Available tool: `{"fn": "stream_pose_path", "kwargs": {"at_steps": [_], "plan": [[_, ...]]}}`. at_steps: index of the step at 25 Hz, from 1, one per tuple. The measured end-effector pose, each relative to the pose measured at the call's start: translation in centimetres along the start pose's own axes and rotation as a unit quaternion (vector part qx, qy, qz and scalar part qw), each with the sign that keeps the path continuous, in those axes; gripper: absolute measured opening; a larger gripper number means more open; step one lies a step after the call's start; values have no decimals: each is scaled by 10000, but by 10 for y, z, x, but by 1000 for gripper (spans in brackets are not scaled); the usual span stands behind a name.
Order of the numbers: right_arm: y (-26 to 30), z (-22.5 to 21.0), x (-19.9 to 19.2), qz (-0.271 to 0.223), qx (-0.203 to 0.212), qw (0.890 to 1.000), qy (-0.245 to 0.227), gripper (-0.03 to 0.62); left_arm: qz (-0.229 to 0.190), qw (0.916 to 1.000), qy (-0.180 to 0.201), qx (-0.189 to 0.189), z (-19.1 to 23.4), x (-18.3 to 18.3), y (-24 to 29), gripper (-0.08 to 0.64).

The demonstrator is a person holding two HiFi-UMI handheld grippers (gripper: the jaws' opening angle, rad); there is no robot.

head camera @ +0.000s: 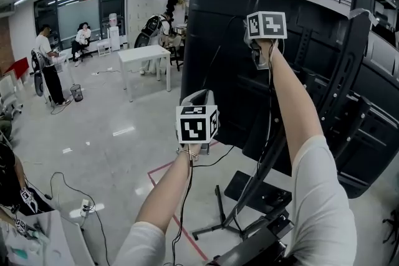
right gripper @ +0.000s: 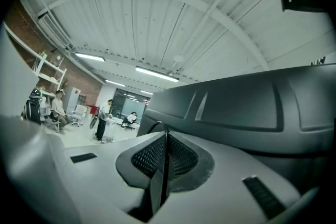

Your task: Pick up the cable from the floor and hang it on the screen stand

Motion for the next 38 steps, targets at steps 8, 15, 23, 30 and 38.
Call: {"fn": "stream_pose_path", "kwargs": {"at_steps": [8,15,23,30,38], "plan": [[-68,-8,-4,-249,4,9997,-18,28,-139,9989,-263,-374,-34,3,-5,3],[-106,5,-1,172,-292,9975,-625,28,-159,9963,-302,-785,-70,1,-13,3],[-148,4,-28,-409,-409,9952,790,29,-166,9943,-181,-1038,-94,3,-25,2],[-165,10,-59,-1216,-620,9770,1641,34,-232,9927,-143,-1174,-102,-13,-43,2],[-173,24,-87,-1761,-640,9657,1800,82,-114,9936,-116,-1116,-92,-41,-58,3]]}}
Point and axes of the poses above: the fingertips, and each gripper's own axes: y forward along the fingers, z to its left, x out of its top, the point moved 9 cm from there along -y, backward along the fingers, and after that the axes turned 5 degrees about x, right-handed, at the moved point
